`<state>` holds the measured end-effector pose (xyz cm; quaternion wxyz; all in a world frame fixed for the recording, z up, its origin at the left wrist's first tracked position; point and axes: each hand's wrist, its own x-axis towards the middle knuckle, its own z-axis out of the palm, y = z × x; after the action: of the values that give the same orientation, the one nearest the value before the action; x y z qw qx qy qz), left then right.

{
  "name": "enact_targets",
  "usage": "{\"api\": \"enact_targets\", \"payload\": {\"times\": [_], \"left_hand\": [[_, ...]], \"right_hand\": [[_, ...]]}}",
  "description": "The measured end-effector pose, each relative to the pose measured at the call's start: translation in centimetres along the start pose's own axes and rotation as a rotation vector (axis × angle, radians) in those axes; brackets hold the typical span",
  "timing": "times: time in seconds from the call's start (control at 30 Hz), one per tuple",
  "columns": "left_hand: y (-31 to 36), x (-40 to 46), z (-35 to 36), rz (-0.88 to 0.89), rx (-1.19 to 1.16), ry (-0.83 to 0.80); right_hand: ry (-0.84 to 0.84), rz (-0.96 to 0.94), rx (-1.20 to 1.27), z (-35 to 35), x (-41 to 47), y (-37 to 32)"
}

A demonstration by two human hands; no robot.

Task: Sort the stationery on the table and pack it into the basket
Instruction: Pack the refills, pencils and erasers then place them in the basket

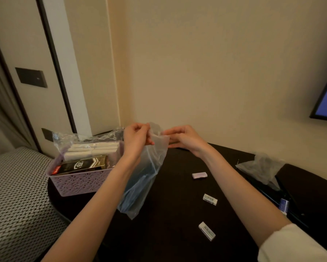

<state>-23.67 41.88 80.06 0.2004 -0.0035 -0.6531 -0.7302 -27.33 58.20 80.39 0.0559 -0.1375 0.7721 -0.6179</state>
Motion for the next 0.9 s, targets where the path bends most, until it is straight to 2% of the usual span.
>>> {"api": "enact_targets", "payload": {"times": [0.17, 0.23, 0.33, 0.43, 0.53, 0.73, 0.83, 0.9], "left_hand": [[-2.5, 1.0, 1.3, -0.084, 0.065, -0.043], [-3.4, 1.2, 1.7, -0.111, 0.071, -0.056], [-4.6, 1.7, 2.0, -0.136, 0.050, -0.081], [-5.8, 2.1, 2.3, -0.147, 0.049, -0.104], [-6.2, 2.4, 2.4, -0.140, 0.038, -0.142], [-6.4, 2.5, 2.7, -0.154, 0.015, -0.168], [-6.6, 2.3, 3.1, -0.174, 0.016, -0.182], [-6.7, 2.0, 3.4, -0.183, 0.016, -0.190]], "right_hand": [[0.272, 0.195, -0.309, -4.3, 3.3, 5.2], [0.323, 0.274, -0.500, -6.0, 4.7, 8.2], [0.236, 0.316, -0.789, -7.1, 6.0, 11.6], [0.077, 0.302, -1.008, -7.2, 7.8, 14.1], [-0.005, 0.295, -1.199, -7.4, 10.2, 15.4], [-0.034, 0.243, -1.336, -6.8, 12.0, 16.4], [0.030, 0.118, -1.487, -6.1, 11.6, 16.4], [0.050, 0.091, -1.501, -6.0, 11.3, 16.3]]}}
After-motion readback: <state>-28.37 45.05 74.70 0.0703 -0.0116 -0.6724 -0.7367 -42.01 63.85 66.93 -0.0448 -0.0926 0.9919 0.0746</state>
